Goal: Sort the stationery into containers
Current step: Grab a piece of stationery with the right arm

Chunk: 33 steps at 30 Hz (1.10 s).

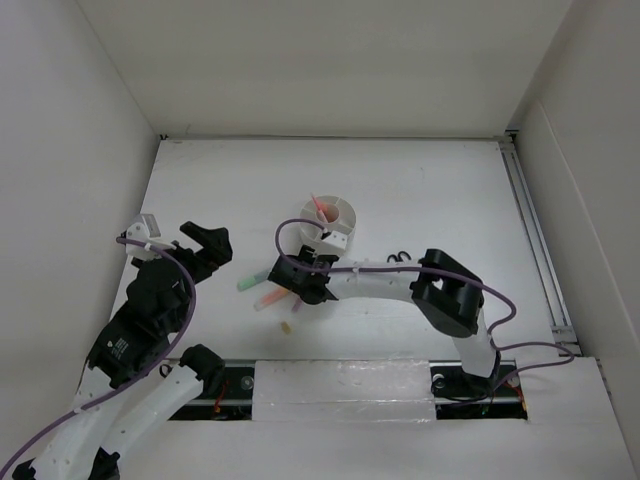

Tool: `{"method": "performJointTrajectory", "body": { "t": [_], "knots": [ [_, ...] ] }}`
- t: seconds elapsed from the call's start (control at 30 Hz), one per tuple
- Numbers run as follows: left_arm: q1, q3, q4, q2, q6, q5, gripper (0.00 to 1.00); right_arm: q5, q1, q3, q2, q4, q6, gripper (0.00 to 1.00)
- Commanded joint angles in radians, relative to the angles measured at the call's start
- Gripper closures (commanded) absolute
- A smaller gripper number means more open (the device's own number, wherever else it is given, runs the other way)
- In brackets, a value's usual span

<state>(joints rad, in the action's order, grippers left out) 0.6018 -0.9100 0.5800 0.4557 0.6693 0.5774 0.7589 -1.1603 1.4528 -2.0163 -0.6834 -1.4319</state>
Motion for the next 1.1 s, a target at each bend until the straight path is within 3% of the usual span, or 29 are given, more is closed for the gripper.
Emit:
{"method": "performJointTrajectory", "body": {
  "t": [0.0,0.27,0.47,0.77,0.87,0.9,1.07],
  "knots": [
    [-0.002,-0.006,-0.034,-0.006,-0.017,-0.008,0.01,-0.023,0.01,0.055,-0.019,0.025,0.022,0.32],
    [-0.002,-0.006,-0.034,-0.015,-0.017,-0.008,0.01,-0.07,0.019,0.064,-0.07,0.016,0.022,0.35],
    [-0.002,-0.006,-0.034,-0.026,-0.017,-0.008,0.01,-0.107,0.019,0.093,-0.117,0.001,0.022,0.42],
    [-0.002,-0.006,-0.043,-0.035,-0.017,-0.027,0.01,-0.136,0.019,0.032,-0.108,-0.041,0.011,0.68],
    [-0.002,-0.006,-0.043,-0.035,-0.017,-0.027,0.01,-0.136,0.028,0.011,-0.099,-0.068,0.002,0.84],
    [-0.002,-0.006,-0.043,-0.035,-0.017,-0.027,0.01,-0.136,0.028,0.011,-0.088,-0.068,0.002,0.98],
    [-0.002,-0.006,-0.043,-0.055,-0.017,-0.027,0.01,-0.136,0.028,-0.06,-0.019,-0.085,-0.009,1.0]
  ]
}}
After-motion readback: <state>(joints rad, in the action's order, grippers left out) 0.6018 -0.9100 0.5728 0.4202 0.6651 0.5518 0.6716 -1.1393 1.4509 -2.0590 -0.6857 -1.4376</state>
